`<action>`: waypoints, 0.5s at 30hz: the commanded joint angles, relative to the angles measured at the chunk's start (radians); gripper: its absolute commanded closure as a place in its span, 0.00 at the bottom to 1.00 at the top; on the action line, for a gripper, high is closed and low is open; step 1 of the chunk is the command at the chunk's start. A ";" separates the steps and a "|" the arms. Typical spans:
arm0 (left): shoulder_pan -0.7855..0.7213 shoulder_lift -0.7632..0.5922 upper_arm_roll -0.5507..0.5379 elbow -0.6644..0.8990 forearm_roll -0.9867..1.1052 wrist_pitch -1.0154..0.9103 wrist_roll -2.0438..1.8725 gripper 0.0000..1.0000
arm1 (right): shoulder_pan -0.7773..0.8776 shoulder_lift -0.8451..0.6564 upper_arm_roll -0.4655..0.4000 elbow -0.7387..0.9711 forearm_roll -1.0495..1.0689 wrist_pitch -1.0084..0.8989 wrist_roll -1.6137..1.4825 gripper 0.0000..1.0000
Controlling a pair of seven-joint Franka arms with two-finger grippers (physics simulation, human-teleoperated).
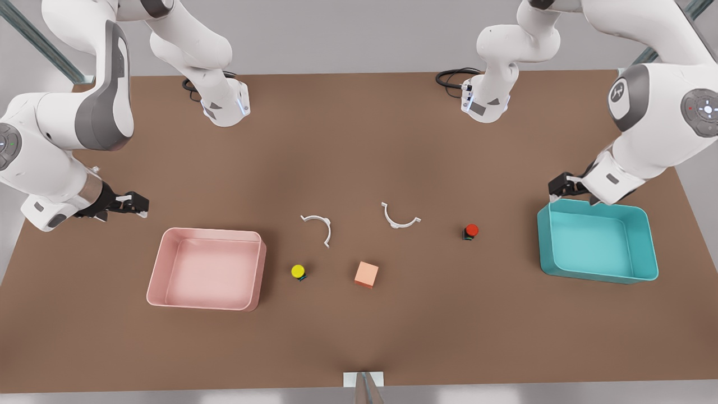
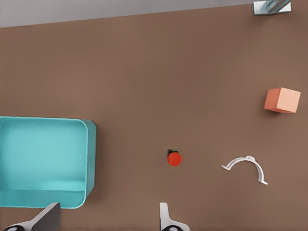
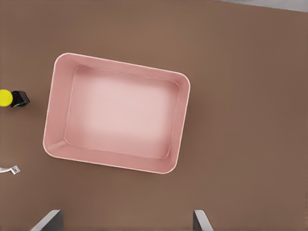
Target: Place the red button in the blue storage box with the left arm, and place the yellow button in the pink storage box with the right arm
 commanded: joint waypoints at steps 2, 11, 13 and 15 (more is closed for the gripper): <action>-0.020 0.021 -0.006 0.001 0.002 0.006 0.012 0.00 | -0.001 -0.001 0.000 0.000 0.002 0.001 -0.039 0.00; -0.281 0.101 -0.005 -0.409 -0.001 0.529 -0.026 0.00 | 0.254 0.324 0.077 0.114 -0.032 0.274 0.180 0.00; -0.278 0.072 -0.002 -0.564 -0.006 0.708 -0.040 0.00 | 0.366 0.445 0.071 0.240 -0.052 0.276 0.343 0.00; -0.275 0.063 0.003 -0.636 -0.004 0.800 -0.037 0.00 | 0.406 0.566 0.070 0.373 -0.052 0.286 0.361 0.00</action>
